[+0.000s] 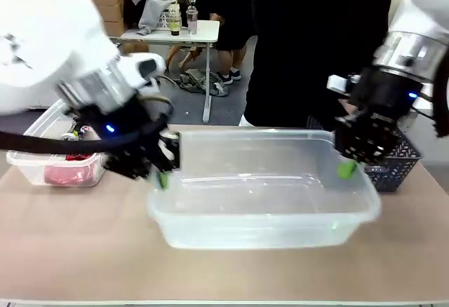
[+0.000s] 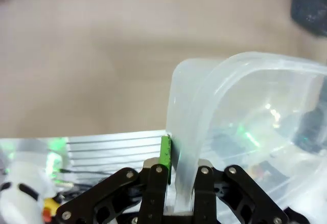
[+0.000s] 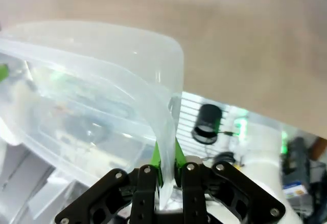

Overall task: Sort the waste into each basket.
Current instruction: Pick up the Organizing box on the right side of the table and lift it, then offer the picked Organizing box to the human.

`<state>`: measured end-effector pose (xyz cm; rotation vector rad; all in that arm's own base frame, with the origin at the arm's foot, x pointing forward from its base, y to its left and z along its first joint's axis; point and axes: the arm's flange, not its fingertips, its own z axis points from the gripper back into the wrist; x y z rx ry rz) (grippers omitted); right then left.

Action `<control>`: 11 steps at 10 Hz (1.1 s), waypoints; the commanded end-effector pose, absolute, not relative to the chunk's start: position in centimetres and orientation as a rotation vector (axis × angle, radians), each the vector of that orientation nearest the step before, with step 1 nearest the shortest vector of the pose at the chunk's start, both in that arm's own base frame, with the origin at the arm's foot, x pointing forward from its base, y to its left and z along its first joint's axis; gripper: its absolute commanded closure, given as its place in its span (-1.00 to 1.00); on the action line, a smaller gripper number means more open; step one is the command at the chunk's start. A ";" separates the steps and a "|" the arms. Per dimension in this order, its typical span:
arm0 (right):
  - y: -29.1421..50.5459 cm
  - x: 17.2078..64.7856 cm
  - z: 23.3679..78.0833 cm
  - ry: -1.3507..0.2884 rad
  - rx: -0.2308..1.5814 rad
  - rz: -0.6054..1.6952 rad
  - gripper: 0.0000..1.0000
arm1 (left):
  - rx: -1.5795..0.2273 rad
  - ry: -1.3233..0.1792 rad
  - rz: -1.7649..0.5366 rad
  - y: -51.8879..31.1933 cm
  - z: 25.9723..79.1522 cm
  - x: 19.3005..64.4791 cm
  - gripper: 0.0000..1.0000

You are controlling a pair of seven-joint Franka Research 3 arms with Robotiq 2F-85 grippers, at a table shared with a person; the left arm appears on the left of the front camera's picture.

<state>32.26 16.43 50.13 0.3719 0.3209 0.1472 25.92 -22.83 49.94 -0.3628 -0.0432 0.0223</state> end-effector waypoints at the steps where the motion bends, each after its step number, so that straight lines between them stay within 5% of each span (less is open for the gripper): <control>1: 17.8 34.0 50.6 0.363 0.429 0.066 1.00 | -0.345 -0.038 0.022 -18.5 50.2 31.8 1.00; 3: 18.1 33.7 49.7 0.347 0.408 0.113 1.00 | -0.394 0.025 -0.042 -18.5 49.1 35.6 1.00; 4: 18.1 33.7 49.7 0.347 0.408 0.113 1.00 | -0.387 -0.037 0.013 -18.6 50.4 30.8 1.00; 11: 18.1 33.7 49.7 0.347 0.408 0.113 1.00 | -0.387 -0.037 0.013 -18.6 50.4 30.8 1.00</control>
